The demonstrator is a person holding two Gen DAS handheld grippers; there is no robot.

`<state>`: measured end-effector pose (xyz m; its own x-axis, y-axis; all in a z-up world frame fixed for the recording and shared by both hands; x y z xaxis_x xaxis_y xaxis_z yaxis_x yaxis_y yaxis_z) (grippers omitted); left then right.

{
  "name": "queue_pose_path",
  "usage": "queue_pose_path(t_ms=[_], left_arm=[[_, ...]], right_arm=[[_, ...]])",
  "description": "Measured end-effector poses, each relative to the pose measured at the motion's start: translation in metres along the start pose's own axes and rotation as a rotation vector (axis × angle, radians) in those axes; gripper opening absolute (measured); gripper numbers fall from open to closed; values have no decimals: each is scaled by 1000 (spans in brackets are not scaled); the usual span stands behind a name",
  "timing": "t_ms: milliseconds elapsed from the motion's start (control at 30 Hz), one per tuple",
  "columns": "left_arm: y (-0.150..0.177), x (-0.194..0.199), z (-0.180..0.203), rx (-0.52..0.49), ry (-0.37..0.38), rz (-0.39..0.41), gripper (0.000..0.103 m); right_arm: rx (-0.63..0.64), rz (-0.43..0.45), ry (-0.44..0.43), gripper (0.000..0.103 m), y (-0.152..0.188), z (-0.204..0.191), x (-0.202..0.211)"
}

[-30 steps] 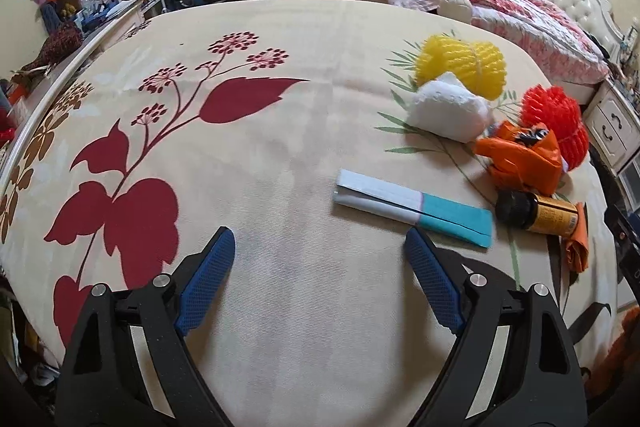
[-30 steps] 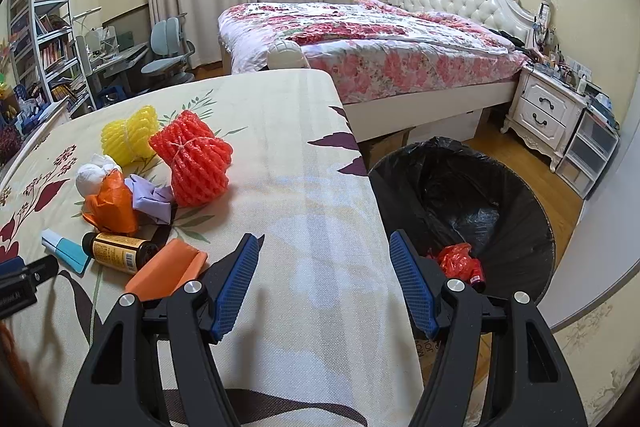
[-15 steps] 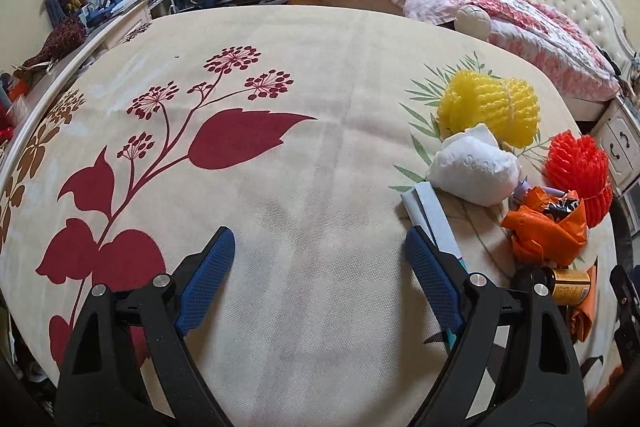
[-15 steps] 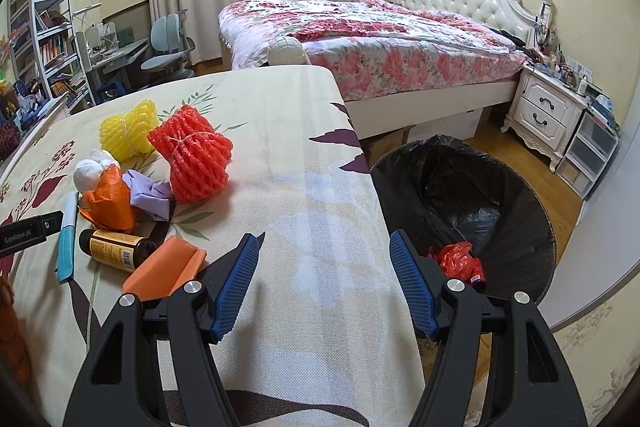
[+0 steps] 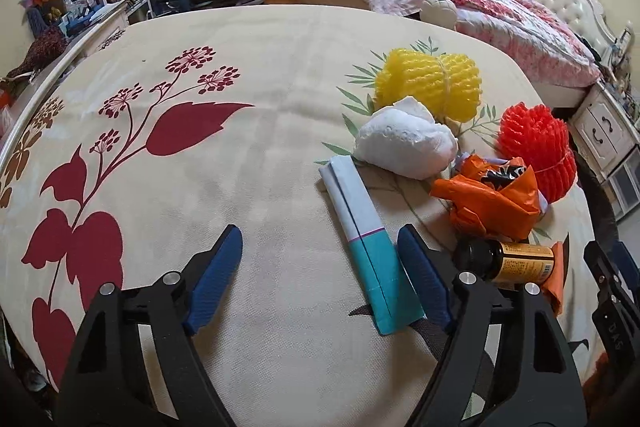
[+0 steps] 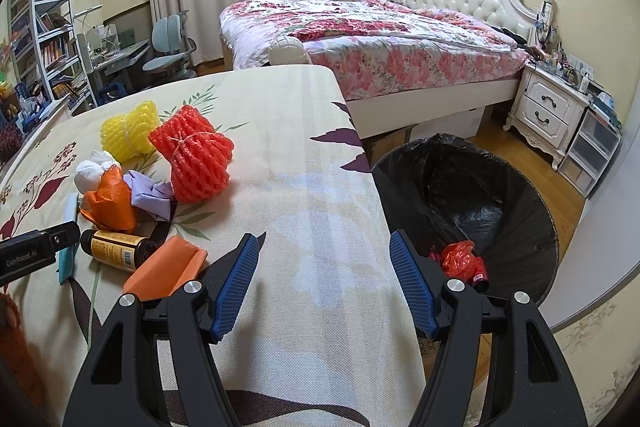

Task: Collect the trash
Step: 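Grasp the white-and-teal tube with the left gripper, then grasp the orange folded piece with the right gripper while the left gripper holds the tube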

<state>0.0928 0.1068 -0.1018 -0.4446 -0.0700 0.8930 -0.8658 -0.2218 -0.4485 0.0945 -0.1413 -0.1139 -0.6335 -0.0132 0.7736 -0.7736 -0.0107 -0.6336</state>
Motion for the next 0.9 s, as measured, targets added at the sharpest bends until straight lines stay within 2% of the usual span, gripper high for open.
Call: queue_pose_path(t_ms=[67, 267, 367, 433, 667, 900], left_arm=[[1, 1, -1, -7, -3, 4, 71], [7, 6, -12, -33, 0, 35, 48], [8, 8, -14, -53, 10, 48, 34], [9, 9, -16, -60, 29, 52, 20], [13, 11, -18, -69, 51, 57, 19], [15, 13, -30, -49, 56, 64, 19]], right_arm=[[2, 1, 1, 66, 0, 1, 1], [5, 3, 4, 66, -1, 1, 4], [11, 4, 4, 66, -1, -1, 5], [14, 3, -2, 66, -3, -4, 8], [39, 15, -37, 66, -5, -22, 21], [58, -15, -127, 66, -3, -49, 24]])
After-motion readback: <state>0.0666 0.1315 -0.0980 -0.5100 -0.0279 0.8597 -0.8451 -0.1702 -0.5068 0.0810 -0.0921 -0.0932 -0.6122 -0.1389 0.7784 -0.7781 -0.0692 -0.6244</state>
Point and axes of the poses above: each gripper's, at about its wrist camera, not at the fingertips, and x roughly against the way its jaws point, z to its right, y to its underside, the point moved 7 cm from there along -x, roughly the way its jaws point, and after that the axes turned 9 degrees about -z, right-handed, at the moved point
